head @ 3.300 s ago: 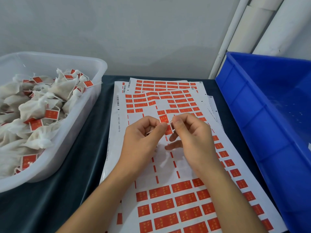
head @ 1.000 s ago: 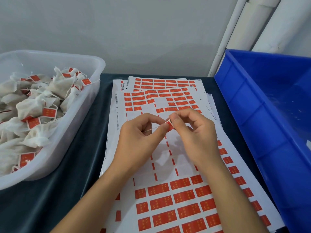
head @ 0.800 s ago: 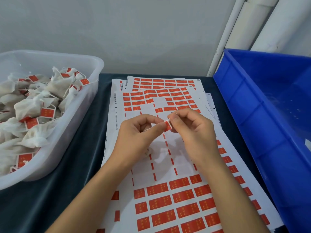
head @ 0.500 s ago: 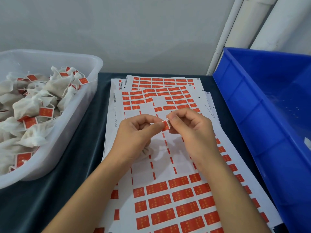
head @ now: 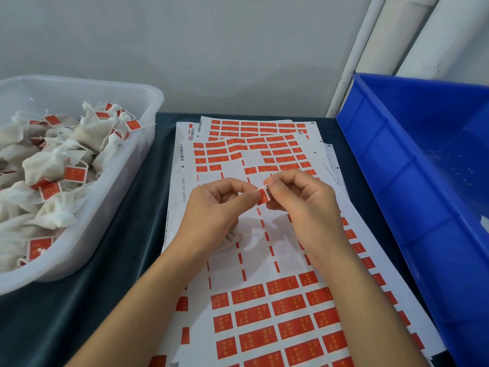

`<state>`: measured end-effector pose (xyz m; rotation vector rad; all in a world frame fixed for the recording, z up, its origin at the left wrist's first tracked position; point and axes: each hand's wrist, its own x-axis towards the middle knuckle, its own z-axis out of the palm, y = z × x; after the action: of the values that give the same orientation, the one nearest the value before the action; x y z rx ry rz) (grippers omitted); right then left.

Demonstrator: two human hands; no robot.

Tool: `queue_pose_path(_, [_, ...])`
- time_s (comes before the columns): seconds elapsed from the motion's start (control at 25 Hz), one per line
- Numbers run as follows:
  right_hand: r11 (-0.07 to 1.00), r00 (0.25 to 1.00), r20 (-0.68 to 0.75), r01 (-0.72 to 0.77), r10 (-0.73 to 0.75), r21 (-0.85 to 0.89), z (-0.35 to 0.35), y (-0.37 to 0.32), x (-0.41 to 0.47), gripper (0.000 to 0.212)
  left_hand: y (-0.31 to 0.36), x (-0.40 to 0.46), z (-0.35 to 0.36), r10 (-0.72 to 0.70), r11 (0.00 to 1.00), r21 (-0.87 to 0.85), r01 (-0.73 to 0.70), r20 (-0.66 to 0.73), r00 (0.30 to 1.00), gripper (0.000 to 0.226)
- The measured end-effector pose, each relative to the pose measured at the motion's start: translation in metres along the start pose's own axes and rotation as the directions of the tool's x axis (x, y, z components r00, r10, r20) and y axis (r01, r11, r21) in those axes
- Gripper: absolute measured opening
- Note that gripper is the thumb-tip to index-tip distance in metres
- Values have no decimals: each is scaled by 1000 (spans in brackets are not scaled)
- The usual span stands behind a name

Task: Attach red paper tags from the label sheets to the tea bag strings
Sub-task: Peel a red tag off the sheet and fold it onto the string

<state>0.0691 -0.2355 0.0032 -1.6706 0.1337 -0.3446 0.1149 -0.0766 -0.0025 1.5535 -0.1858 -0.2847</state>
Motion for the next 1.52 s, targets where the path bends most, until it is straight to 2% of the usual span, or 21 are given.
queue_pose_path(0.76, [1000,1000,24,-13,13,-2,-1,1,1,6,-4,2,-2,-28,999,-23,29,23,999,11])
queue_pose_path(0.92, [998,988,151,31,-22,-57,-3,-1,0,22,-3,2,-3,-55,995,-80,56,6,998,14])
queue_pose_path(1.24, [998,990,140,10,-1,-69,-5,0,1,37,-2,2,-3,-62,997,-56,62,7,998,17])
queue_pose_path(1.32, [1000,988,155,-16,19,-19,-6,0,1,34,-2,1,-2,-34,999,-28,34,12,999,22])
queue_pose_path(1.4, [999,987,152,-46,42,25,-5,0,0,22,-3,0,-1,0,1000,-11,0,26,1000,22])
queue_pose_path(1.52, [998,991,120,-51,55,-33,-3,0,0,11,-3,-1,-1,36,999,21,-37,36,999,18])
